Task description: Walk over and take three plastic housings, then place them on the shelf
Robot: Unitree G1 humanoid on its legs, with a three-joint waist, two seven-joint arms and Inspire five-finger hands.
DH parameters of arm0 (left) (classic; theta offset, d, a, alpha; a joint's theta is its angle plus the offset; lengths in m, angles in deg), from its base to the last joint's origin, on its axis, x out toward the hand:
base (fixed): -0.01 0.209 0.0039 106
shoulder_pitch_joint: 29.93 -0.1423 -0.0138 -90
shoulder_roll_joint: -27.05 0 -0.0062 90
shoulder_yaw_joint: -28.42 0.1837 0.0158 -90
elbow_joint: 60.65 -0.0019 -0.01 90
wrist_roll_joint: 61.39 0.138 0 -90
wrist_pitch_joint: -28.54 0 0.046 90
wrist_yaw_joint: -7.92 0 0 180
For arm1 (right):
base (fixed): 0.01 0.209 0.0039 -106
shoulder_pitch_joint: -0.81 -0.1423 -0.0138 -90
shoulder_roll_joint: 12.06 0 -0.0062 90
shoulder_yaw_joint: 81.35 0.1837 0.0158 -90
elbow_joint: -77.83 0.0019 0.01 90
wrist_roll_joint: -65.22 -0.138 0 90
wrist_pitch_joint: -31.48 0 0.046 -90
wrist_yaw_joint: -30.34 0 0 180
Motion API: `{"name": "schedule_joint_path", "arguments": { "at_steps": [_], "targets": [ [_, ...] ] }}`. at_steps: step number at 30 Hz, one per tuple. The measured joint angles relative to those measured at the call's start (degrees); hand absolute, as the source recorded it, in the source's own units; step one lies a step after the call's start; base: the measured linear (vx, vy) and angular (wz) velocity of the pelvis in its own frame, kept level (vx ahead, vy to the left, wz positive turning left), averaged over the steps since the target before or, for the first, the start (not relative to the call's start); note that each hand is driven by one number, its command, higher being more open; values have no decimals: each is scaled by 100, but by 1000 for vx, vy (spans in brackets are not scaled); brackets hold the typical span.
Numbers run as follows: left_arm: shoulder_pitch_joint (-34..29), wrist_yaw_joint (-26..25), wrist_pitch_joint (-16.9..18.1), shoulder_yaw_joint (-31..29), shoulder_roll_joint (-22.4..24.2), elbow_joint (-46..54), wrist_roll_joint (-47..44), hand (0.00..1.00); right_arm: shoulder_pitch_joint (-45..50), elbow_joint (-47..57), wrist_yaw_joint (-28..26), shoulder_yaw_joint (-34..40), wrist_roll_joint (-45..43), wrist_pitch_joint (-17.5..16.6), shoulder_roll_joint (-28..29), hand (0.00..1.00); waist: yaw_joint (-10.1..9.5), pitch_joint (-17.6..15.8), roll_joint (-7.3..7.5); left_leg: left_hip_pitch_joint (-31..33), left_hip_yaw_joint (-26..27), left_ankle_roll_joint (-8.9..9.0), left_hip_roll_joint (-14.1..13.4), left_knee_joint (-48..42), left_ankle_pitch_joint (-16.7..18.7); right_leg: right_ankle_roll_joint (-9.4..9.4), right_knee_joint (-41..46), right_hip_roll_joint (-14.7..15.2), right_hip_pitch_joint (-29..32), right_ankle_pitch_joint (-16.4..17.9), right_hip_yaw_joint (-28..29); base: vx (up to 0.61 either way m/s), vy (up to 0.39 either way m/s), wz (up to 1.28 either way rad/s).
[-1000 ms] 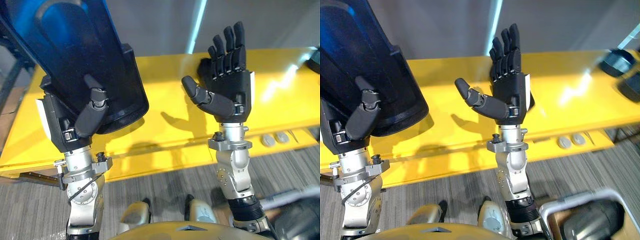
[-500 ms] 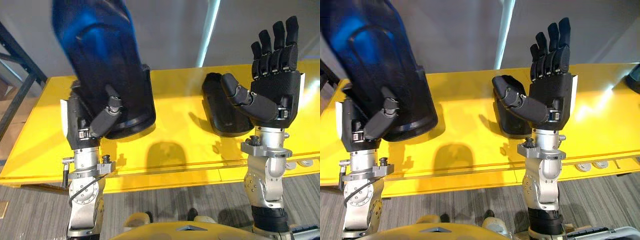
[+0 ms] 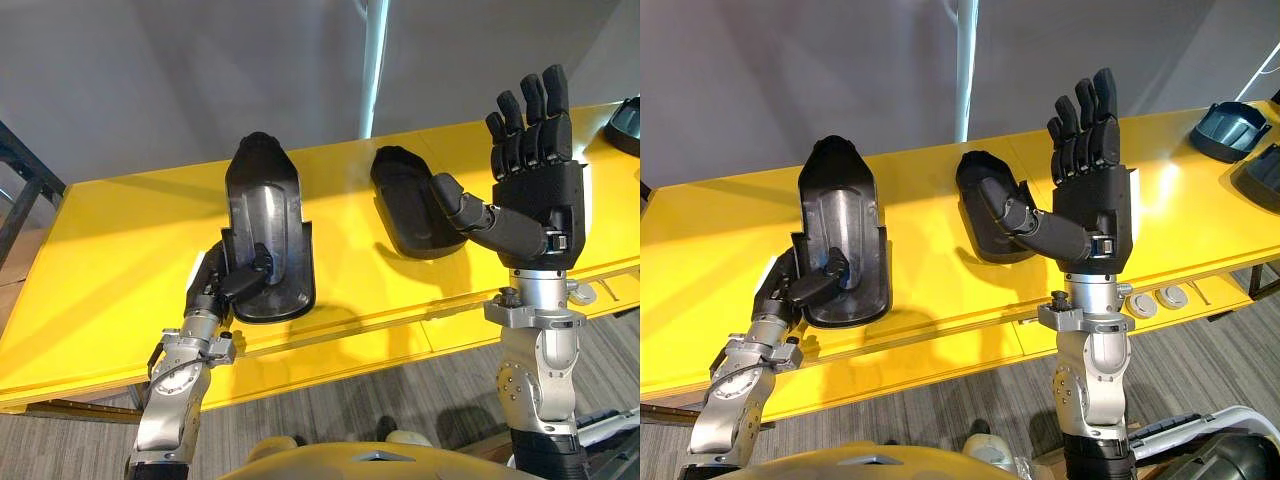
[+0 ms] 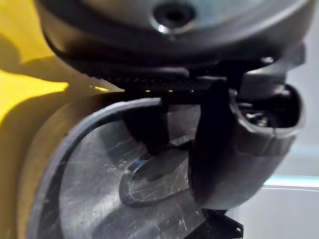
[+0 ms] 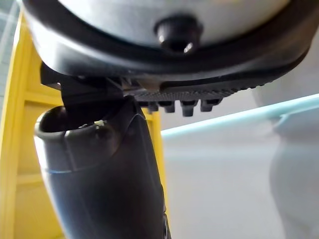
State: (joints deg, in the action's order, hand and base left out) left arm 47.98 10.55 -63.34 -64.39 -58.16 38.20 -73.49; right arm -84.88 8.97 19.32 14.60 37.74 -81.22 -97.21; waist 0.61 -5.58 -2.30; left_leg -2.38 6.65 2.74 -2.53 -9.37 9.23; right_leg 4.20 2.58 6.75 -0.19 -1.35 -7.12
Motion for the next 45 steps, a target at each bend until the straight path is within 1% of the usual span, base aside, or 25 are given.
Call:
{"name": "schedule_joint_path", "arguments": {
  "at_steps": [3, 5, 6, 10, 16, 21, 25, 26, 28, 30, 34, 35, 37, 38, 39, 40, 41, 42, 43, 45],
  "targets": [
    [222, -267, -224, 11, 9, -209, -37, 0, 2, -34, -21, -133, 1, 82, 0, 100, 1, 36, 0, 105, 0, -23, 1, -42, -14, -3, -137, -2, -13, -114, -16, -79, 0, 1],
    [337, -425, -268, 17, 28, -281, -34, 0, 2, -75, -36, -251, -3, 90, 1, 100, 6, 36, 0, 133, -1, -51, 3, -39, -40, 2, -203, -2, -27, -166, -31, -83, -1, 3],
    [370, -487, -321, 21, 37, -286, -26, 100, 1, -87, -41, -335, -32, 90, 1, 100, 8, 36, 0, 138, -3, -54, 3, -38, -48, 7, -208, -1, -28, -175, -39, -63, 0, 2],
    [499, -547, -355, 69, 112, -515, 1, 100, -1, -115, -18, -539, -46, 90, 1, 100, -16, 71, -9, 195, -8, -59, 5, -37, -74, 1, -292, -1, -17, -246, -64, -26, 2, 3],
    [702, -639, -305, 334, 120, -678, 589, 100, -103, -297, -16, -862, -2, 93, 1, 100, -38, 141, -4, 227, -16, -55, 9, -33, -89, 12, -366, 0, -25, -294, -88, -3, 2, 1],
    [849, -770, -301, 400, 118, -819, 604, 100, -118, -298, 10, -936, 6, 94, 2, 100, -17, 145, 3, 200, -14, -57, 11, -25, -103, 15, -374, 1, -47, -297, -87, 0, 0, 0],
    [954, -811, -393, 408, 116, -890, 669, 100, -149, -317, 26, -1013, 7, 94, 3, 100, -16, 155, 20, 180, -16, -55, 11, -25, -110, 18, -379, 0, -74, -302, -91, 0, 0, 0],
    [982, -831, -455, 411, 116, -894, 733, 100, -182, -362, 32, -1051, 7, 93, 3, 100, -9, 167, 33, 171, -16, -54, 11, -25, -114, 17, -378, 0, -84, -304, -90, 0, 0, 0],
    [1010, -877, -470, 408, 103, -957, 731, 100, -272, -490, 40, -1111, 7, 93, 6, 100, 9, 196, 59, 163, -13, -51, 11, -19, -127, 6, -380, -1, -87, -315, -88, -31, 10, -1],
    [1047, -976, -463, 418, 93, -1029, 724, 100, -338, -600, 63, -1132, 8, 93, 15, 100, 18, 213, 87, 127, -8, -51, 11, 13, -153, 4, -380, -2, -106, -321, -83, 0, 0, 0],
    [1061, -1671, -373, 397, 99, -1127, 716, 100, -345, -645, 150, -1236, 11, 93, 50, 100, 110, 228, 112, 63, -4, -47, 7, 65, -184, 4, -385, -11, -149, -321, -83, -32, 2, -1],
    [1062, -1874, -187, 340, 126, -1119, 669, 100, -345, -675, 142, -1223, -13, 99, 80, 100, 118, 228, 112, 63, -4, -45, 2, 66, -188, 3, -384, -16, -149, -321, -85, -33, 3, 0],
    [1056, -2093, 57, 170, 220, -937, 566, 100, -343, -705, 137, -1224, -100, 123, 109, 100, 113, 228, 112, 65, -9, -42, -4, 67, -193, 2, -383, -21, -150, -321, -94, -9, 1, 2],
    [989, -2268, 367, 24, 329, -460, 536, 100, -340, -738, 144, -1223, -99, 145, 197, 100, 107, 227, 112, 70, -24, -39, -7, 71, -199, 2, -383, -24, -149, -321, -109, -12, 2, 5],
    [952, -2309, 529, -30, 389, -202, 515, 100, -334, -740, 154, -1223, -98, 167, 234, 100, 105, 227, 111, 71, -32, -38, -7, 73, -200, 1, -382, -24, -150, -321, -116, 0, 6, 6],
    [911, -2369, 793, -56, 467, 212, 482, 100, -321, -741, 169, -1222, -96, 204, 287, 100, 102, 227, 111, 77, -44, -39, -7, 72, -201, -2, -382, -23, -152, -318, -129, 12, 11, 9],
    [901, -2483, 1407, -35, 551, 851, 529, 100, -295, -747, 200, -1229, -92, 258, 361, 100, 88, 227, 112, 76, -71, -39, -4, 72, -201, -5, -384, -20, -166, -317, -153, 15, 14, 9],
    [902, -2537, 1669, -34, 583, 1092, 605, 100, -294, -749, 204, -1233, -86, 286, 394, 100, 89, 227, 111, 68, -75, -39, -2, 71, -202, -7, -385, -19, -173, -315, -160, 20, 17, 6],
    [914, -2636, 2174, -31, 610, 1530, 692, 100, -292, -748, 250, -1242, -85, 324, 465, 100, 92, 226, 108, 40, -74, -39, -2, 75, -202, -8, -389, -18, -193, -313, -162, 0, 0, 0],
    [940, -2817, 2760, -40, 621, 1955, 1017, 100, -285, -749, 357, -1242, -55, 346, 485, 100, 90, 225, 94, -17, -73, -39, 0, 106, -202, -11, -395, -16, -242, -308, -166, 0, 0, 0]
  ]
}}
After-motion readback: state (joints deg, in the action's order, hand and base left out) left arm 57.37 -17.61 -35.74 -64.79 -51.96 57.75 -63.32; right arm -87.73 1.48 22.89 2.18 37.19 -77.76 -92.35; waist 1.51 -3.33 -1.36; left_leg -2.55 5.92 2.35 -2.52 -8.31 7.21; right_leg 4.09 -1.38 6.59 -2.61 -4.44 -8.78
